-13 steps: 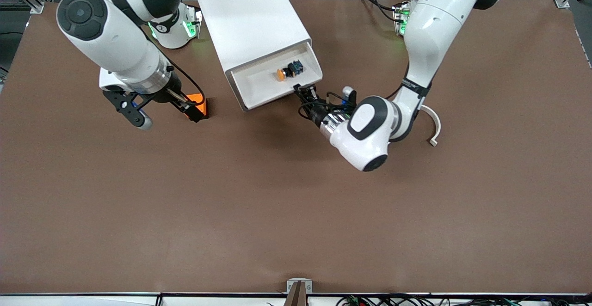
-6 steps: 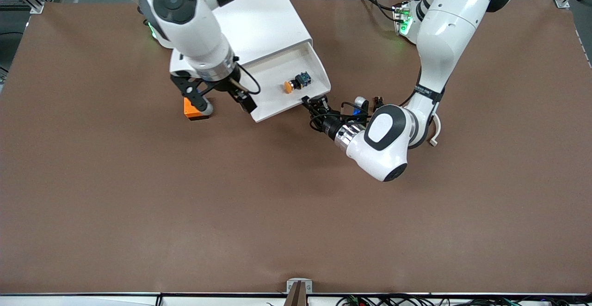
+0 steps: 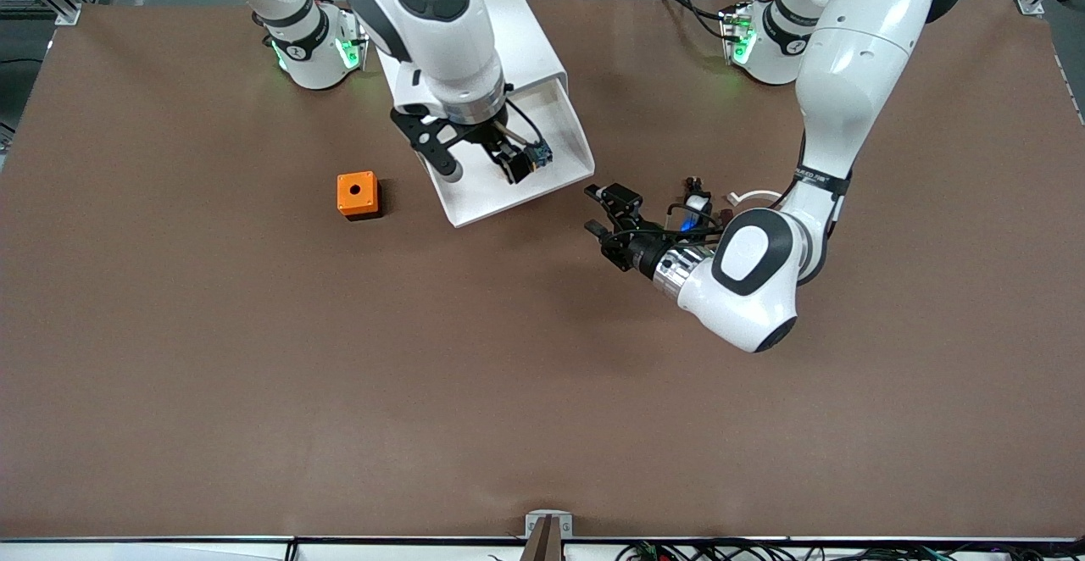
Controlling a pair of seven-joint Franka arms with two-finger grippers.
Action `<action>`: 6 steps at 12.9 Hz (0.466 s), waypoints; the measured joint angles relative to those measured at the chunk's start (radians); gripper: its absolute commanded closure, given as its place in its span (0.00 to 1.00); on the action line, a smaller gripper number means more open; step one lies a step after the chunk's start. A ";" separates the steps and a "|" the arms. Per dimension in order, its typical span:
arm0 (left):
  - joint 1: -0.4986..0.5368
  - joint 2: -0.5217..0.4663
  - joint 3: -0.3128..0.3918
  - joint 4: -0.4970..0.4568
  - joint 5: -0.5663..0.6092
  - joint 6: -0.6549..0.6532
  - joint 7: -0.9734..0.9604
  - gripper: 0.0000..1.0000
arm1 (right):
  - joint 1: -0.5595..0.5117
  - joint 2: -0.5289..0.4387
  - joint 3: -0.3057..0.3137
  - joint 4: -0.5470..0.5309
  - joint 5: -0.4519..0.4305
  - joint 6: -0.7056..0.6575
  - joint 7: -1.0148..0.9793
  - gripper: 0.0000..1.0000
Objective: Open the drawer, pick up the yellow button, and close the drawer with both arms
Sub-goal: 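Reach the right gripper into the drawer while the left gripper withdraws, then grasp the yellow button with the right gripper and lift it out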
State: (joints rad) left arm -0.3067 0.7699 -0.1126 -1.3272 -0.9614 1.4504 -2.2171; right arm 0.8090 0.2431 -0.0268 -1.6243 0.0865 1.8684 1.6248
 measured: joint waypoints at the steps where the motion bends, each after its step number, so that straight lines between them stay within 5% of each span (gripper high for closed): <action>1: 0.006 0.000 0.002 0.014 0.009 0.000 0.002 0.00 | 0.015 0.009 0.000 0.000 -0.005 0.006 0.019 0.00; 6: 0.091 -0.005 0.005 0.057 0.260 -0.032 0.151 0.00 | 0.076 0.085 -0.001 -0.010 -0.027 0.065 0.099 0.00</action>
State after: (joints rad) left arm -0.2158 0.7650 -0.1074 -1.2699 -0.7010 1.4180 -2.0660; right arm 0.8853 0.3279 -0.0283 -1.6341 0.0598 1.9334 1.7235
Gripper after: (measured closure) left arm 0.000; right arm 0.000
